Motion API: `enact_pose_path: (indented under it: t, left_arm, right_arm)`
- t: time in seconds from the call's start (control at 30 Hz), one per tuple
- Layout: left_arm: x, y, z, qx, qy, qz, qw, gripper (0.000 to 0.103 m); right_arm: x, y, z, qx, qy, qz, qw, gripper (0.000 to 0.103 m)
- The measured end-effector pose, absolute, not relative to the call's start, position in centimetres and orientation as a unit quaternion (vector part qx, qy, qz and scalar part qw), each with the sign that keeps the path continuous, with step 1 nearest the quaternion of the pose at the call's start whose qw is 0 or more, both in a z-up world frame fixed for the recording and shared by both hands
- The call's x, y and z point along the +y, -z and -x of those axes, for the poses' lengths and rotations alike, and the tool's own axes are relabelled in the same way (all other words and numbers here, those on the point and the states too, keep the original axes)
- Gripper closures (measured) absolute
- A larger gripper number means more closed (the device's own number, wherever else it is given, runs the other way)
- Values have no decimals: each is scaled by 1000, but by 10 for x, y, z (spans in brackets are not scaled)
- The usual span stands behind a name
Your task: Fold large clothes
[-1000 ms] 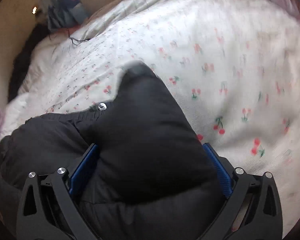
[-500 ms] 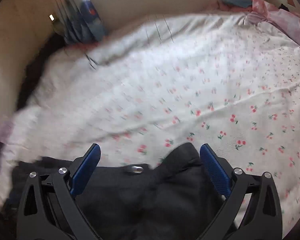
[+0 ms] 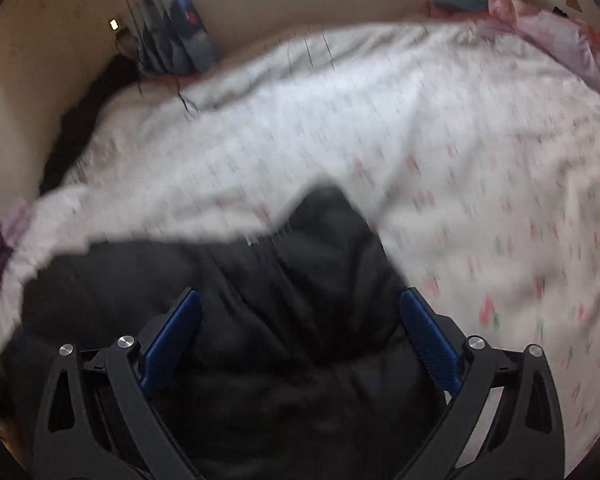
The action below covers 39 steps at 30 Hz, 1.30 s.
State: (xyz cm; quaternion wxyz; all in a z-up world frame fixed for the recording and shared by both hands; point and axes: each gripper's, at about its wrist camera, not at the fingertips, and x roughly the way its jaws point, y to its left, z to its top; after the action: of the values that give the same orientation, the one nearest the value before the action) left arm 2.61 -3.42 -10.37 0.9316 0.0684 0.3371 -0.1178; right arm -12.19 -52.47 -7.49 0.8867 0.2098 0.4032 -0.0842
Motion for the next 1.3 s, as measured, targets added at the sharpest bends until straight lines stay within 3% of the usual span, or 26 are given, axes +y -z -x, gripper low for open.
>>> enact_pose_path:
  t: [0.1,0.2,0.33,0.43,0.5,0.57,0.63,0.8,0.87,1.03,1.3]
  left_arm:
    - [-40,104,-23,332,114,-82,933,41]
    - [-41,106,-22,331,106,-91,933,40]
    - [-37,105,-18,326,105,-86,936,39]
    - [-36,105,-18,323,109,-82,936,39]
    - [-35,104,-16,321,111,-81,937,39]
    - [-35,105,-16,319,111,-81,938,38]
    - [-35,105,-16,319,112,-79,938,38]
    - [-34,105,-15,318,114,-74,938,38]
    - [-33,105,-16,317,116,-70,939,38]
    - [-27,103,-17,317,123,-51,939,36]
    - [-29,105,-15,315,122,-53,940,35]
  right_arm:
    - [-556,105,137,392,58,-305,866,7]
    - [-545,78,144,406,80,-270,869,7]
    - [-507,33,196,355,68,-198,911,7]
    - [-486,68,212,391,80,-142,906,7]
    - [-492,88,224,369,67,-170,911,7]
    - [-496,77,224,390,91,-196,895,7]
    - [-482,43,225,349,78,-180,916,7]
    - [-420,-24,171,314,-10,-96,945,7]
    - [-399,-20,141,324,-38,-83,942,7]
    - [-384,59,81,430,-62,-80,897,7]
    - [-348,-4,54,380,-80,-43,920,7]
